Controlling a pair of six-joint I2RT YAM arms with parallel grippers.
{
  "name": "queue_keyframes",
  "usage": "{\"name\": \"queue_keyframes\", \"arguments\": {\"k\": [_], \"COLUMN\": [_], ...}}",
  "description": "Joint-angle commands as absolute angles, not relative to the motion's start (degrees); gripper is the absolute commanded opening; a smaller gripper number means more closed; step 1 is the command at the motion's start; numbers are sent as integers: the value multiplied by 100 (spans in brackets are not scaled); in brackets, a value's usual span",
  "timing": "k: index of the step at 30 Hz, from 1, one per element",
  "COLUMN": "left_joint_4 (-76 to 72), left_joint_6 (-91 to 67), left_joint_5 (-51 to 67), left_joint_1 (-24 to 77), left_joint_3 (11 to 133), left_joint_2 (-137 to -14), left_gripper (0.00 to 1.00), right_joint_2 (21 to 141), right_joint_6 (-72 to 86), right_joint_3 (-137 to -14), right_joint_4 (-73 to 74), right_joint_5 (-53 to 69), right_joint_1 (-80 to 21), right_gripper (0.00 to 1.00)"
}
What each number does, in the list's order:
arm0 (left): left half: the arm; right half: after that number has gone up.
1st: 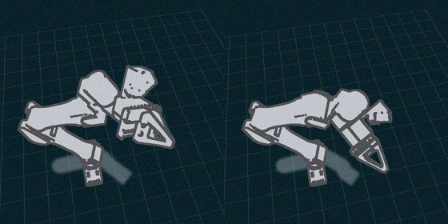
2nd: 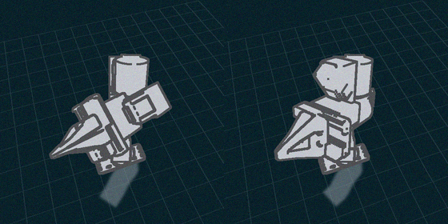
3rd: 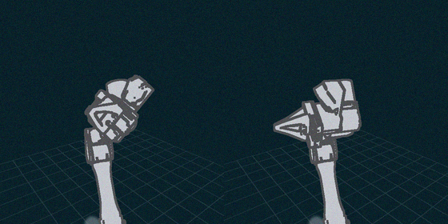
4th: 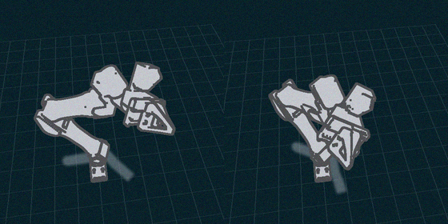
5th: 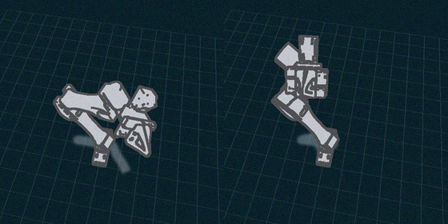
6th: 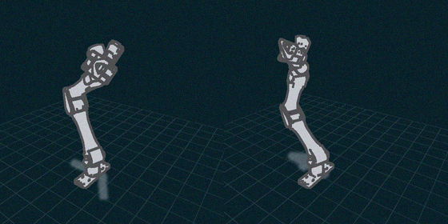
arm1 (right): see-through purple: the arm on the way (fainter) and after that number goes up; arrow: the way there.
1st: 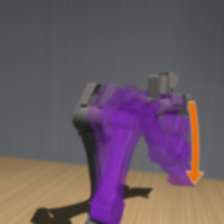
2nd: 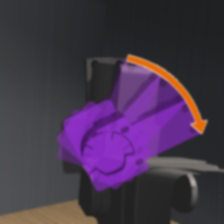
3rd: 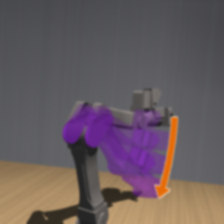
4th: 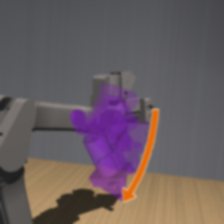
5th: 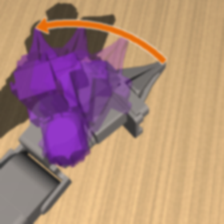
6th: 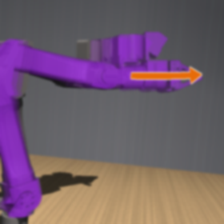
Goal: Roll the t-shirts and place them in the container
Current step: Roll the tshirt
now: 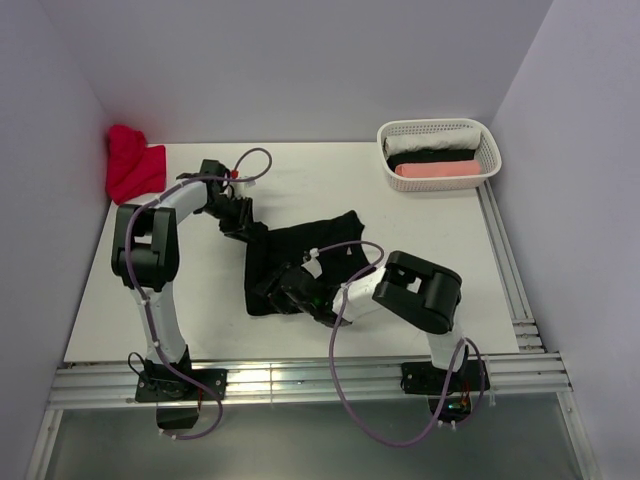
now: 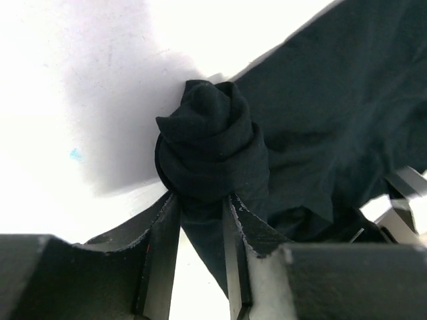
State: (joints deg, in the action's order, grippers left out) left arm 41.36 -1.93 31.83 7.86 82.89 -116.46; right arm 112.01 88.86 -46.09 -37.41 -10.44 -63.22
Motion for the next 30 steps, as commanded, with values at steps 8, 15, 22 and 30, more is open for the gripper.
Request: {"name": "queue_keyframes", "arguments": {"k": [8, 15, 22, 30], "left_joint_4": [4096, 4201, 4289, 4351], "left_joint_6": [-325, -369, -422, -439], "left_joint_5": [1969, 1740, 1512, 1415], "left_joint_1": [1212, 1371, 1485, 1520], "left_joint_3": [8710, 8903, 9026, 9105], "left_joint_2": [-11628, -11760, -11874, -11892], "left_gripper": [35, 34, 34, 34], "right_joint_2": [10380, 10458, 11864, 13016], "right_joint_6": [7876, 7349, 6663, 6654], "right_joint_3": [-5992, -7232, -9646, -11267], "right_joint_4": [217, 1975, 3663, 5203], "right_joint_5": [-2722, -3585, -4043, -4280], "right_joint_1": [-6697, -6987, -7014, -6961], "right_gripper": [57, 57, 59, 60]}}
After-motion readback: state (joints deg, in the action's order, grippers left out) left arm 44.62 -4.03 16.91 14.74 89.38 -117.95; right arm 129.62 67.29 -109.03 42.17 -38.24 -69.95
